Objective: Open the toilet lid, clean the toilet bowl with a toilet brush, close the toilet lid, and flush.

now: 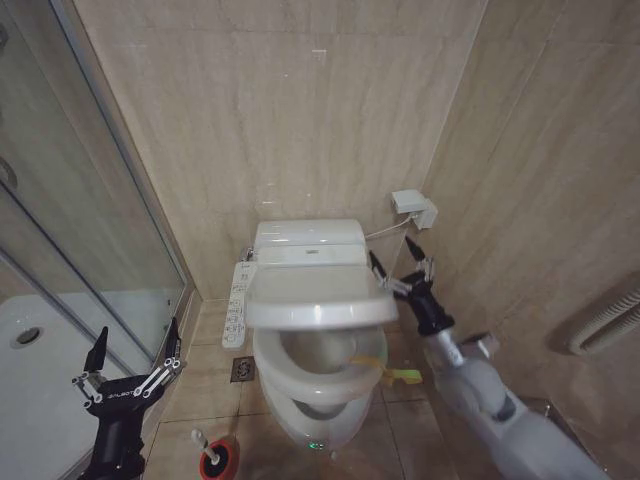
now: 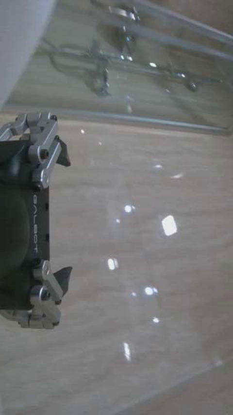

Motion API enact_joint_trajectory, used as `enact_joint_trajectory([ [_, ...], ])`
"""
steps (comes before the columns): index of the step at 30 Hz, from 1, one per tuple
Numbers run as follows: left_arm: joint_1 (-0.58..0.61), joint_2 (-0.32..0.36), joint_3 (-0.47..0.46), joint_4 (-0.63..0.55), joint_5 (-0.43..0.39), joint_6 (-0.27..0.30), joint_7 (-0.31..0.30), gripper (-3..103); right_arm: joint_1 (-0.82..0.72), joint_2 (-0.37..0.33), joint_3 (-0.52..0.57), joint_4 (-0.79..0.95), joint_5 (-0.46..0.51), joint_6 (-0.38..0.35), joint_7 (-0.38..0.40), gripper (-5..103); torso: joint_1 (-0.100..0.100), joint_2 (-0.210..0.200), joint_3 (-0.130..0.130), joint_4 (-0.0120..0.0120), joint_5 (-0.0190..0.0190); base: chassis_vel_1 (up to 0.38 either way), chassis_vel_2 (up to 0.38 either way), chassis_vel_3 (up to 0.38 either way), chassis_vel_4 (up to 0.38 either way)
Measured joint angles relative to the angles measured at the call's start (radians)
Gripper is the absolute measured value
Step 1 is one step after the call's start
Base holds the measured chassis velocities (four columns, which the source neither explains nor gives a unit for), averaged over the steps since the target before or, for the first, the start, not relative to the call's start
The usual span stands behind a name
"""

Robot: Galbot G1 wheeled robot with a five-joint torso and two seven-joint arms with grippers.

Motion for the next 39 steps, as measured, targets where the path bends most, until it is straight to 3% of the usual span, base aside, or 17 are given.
enact_joint_trajectory([
  [8,-0.042,0.048,-0.055,0.001,-0.068,0.028,-0.009,100,-0.191,0.053,-0.065,-0.029,-0.152,0.1,-0.065,100,0.0,0.0,0.0,-0.0001,-0.0001,0.0,0.0,0.0,0.0],
  [14,-0.058,0.085,-0.1,0.015,-0.116,0.035,-0.015,100,-0.2,0.11,-0.121,-0.147,-0.274,0.135,-0.069,100,0.0,0.0,0.0,-0.0002,-0.0004,0.0,0.0,0.0,0.0],
  [17,-0.068,0.098,-0.109,0.03,-0.135,0.036,-0.017,100,-0.148,0.173,-0.113,-0.295,-0.382,0.177,-0.093,100,0.0,0.0,0.0,0.0001,0.0001,0.0,0.0,0.0,0.0],
  [24,-0.089,0.112,-0.108,0.083,-0.14,0.035,-0.02,100,-0.099,0.226,-0.108,-0.389,-0.381,0.164,-0.076,100,0.0,0.0,0.0,0.0004,0.0,0.0,0.0,0.0,0.0],
  [32,-0.146,0.145,-0.096,0.222,-0.139,0.036,-0.024,100,-0.075,0.279,-0.063,-0.469,-0.4,0.166,-0.071,100,0.0,0.0,0.0,-0.0002,0.0001,0.0,0.0,0.0,0.0],
  [39,-0.211,0.211,-0.087,0.336,-0.16,0.031,-0.005,100,-0.095,0.302,0.048,-0.325,-0.328,0.155,-0.07,100,0.0,0.0,0.0,0.0002,-0.0003,0.0,0.0,0.0,0.0],
])
